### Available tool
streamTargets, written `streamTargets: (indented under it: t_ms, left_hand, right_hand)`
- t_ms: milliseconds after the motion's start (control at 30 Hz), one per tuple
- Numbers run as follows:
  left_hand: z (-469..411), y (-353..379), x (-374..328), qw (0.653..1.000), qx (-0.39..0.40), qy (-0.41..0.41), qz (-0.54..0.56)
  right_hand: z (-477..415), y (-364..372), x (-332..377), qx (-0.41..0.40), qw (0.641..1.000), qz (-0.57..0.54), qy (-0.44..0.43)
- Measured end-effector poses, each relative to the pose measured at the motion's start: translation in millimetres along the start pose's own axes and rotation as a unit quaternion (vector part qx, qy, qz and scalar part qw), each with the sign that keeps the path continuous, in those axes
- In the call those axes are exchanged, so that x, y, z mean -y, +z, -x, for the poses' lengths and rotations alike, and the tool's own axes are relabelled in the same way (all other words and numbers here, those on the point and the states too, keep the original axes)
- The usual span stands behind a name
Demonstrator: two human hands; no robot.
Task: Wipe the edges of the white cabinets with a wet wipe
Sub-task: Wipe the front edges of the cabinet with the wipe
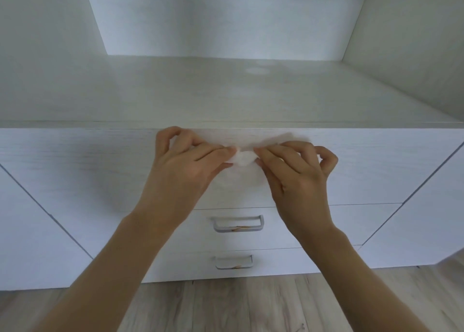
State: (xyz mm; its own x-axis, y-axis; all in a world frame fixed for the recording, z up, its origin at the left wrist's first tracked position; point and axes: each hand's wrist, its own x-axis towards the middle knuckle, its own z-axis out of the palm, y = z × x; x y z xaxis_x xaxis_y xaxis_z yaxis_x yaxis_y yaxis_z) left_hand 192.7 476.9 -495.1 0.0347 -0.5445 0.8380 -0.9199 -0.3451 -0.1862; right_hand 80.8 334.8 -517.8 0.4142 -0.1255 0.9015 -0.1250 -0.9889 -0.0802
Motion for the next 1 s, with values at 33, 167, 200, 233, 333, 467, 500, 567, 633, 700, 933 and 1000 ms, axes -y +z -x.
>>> streamTargets:
  t_ms: [33, 167, 200, 233, 333, 467, 500, 567, 633, 700, 933, 1000]
  left_hand:
    - [-0.1, -1.4, 2.1, 1.000, -0.003, 0.002, 0.001]
    - [0.1, -7.2, 8.5, 1.000, -0.009, -0.007, 0.027]
    - [1.8, -8.9, 11.1, 0.999, -0.012, -0.019, 0.030]
    - [4.0, -10.2, 13.5, 0.999, -0.015, -0.029, 0.025]
    - [8.9, -9.4, 16.1, 0.999, -0.018, -0.031, 0.006]
    - [8.1, -1.4, 5.3, 0.999, -0.035, -0.017, -0.003]
    - [6.6, 0.8, 1.2, 0.999, -0.040, -0.013, -0.007]
    - [1.2, 6.1, -7.5, 0.999, -0.051, -0.002, -0.016]
    - [-5.5, 12.1, -16.2, 0.998, -0.060, 0.006, -0.016]
    - [-10.8, 18.0, -24.9, 0.998, -0.067, 0.005, -0.014]
    - [-14.5, 18.1, -28.2, 0.997, -0.061, 0.017, -0.047]
    - [-12.1, 15.2, -21.7, 0.997, -0.054, 0.014, -0.060]
  right_hand:
    - [-2.1, 1.0, 2.0, -0.002, 1.000, -0.005, -0.003]
    - [-11.0, 9.7, 19.5, 0.005, 0.999, -0.035, -0.018]
    - [-13.3, 13.0, 24.9, 0.004, 0.999, -0.042, -0.021]
    - [-14.7, 15.8, 29.4, 0.004, 0.999, -0.046, -0.024]
    - [-13.1, 18.2, 30.0, 0.001, 0.999, -0.031, -0.035]
    - [-9.0, 12.6, 9.7, -0.035, 0.996, 0.024, -0.077]
    - [-8.6, 10.9, 4.4, -0.044, 0.995, 0.035, -0.085]
    - [-7.1, 7.1, -5.5, -0.055, 0.992, 0.056, -0.098]
    - [-4.8, 2.7, -15.3, -0.055, 0.990, 0.071, -0.109]
    - [-3.7, -1.6, -24.1, -0.050, 0.989, 0.079, -0.118]
    - [-2.4, -6.4, -30.2, -0.031, 0.992, 0.060, -0.103]
    - [-1.8, -4.7, -23.1, -0.033, 0.995, 0.051, -0.080]
